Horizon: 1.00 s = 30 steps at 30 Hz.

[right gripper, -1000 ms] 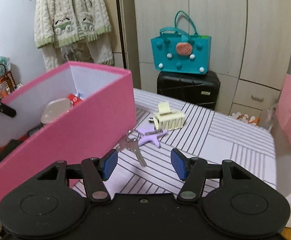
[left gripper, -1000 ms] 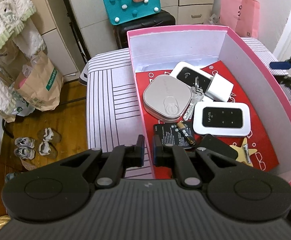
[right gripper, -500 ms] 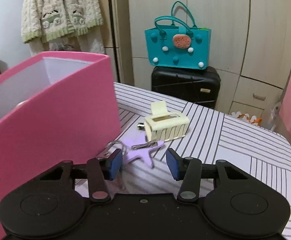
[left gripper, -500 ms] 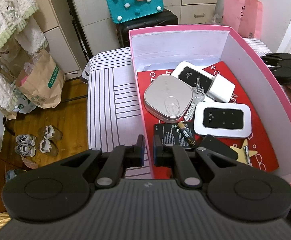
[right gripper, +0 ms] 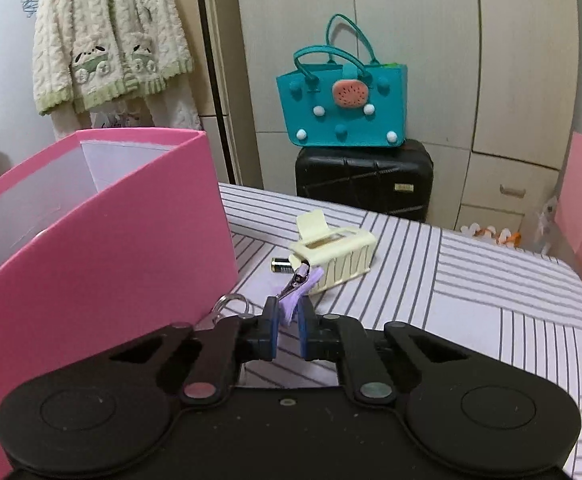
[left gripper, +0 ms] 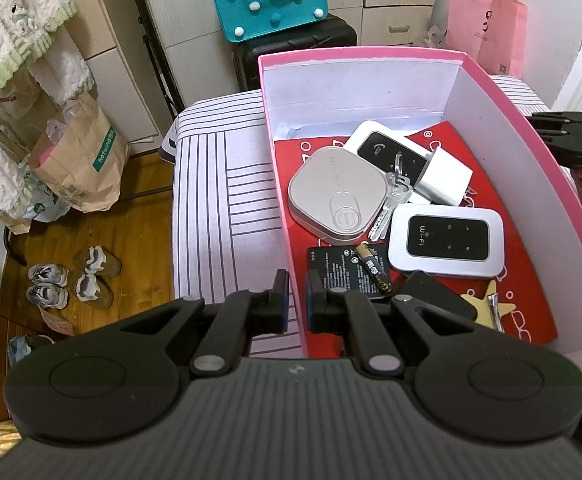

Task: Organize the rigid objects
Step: 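Grasp the purple starfish keychain with the right tool, then carry the purple starfish into the pink box and release it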

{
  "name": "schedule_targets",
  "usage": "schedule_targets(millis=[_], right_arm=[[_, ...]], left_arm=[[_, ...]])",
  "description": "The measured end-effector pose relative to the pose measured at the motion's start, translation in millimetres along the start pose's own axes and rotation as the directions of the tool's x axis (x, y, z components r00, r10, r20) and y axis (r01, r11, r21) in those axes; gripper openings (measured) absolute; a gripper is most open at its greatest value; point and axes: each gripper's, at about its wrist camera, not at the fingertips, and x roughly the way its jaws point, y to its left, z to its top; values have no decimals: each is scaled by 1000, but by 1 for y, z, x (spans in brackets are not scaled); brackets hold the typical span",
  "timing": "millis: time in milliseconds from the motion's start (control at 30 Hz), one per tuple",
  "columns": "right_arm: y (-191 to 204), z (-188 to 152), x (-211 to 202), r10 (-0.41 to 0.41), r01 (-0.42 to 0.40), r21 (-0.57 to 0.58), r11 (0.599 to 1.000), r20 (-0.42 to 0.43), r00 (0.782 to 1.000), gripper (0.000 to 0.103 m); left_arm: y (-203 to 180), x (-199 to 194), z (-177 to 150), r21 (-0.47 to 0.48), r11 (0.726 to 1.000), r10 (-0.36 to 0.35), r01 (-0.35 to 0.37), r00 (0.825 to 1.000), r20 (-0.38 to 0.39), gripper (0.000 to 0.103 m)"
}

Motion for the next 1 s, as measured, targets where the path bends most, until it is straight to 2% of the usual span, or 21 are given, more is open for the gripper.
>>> schedule_targets(millis=[200,433,600,733,833,1000], right_arm=[[0,-2,-13,9,-9,29,1000,2,1000,12],[15,7,-50,30,-31,10,999,39,999,12],[30,21,-87,84,-85,12,996,91,992,12],[43,38,-113,158,-160,12,987,110,981,12],[54,50,-121,237,-238,12,971,79,968,12],[79,62,-108,329,-329,8,944,-27,944,12]], left_arm=[[0,2,0,0,1000,-5,5,1000,7,7],[4,3,-3,-8,1000,-24,24,1000,9,7],[5,2,-4,-5,999,-34,34,999,14,7],[4,1,-4,13,999,-29,29,999,12,7],[4,1,-4,20,999,-31,30,999,12,7],[3,0,-5,25,999,-33,33,999,15,8]])
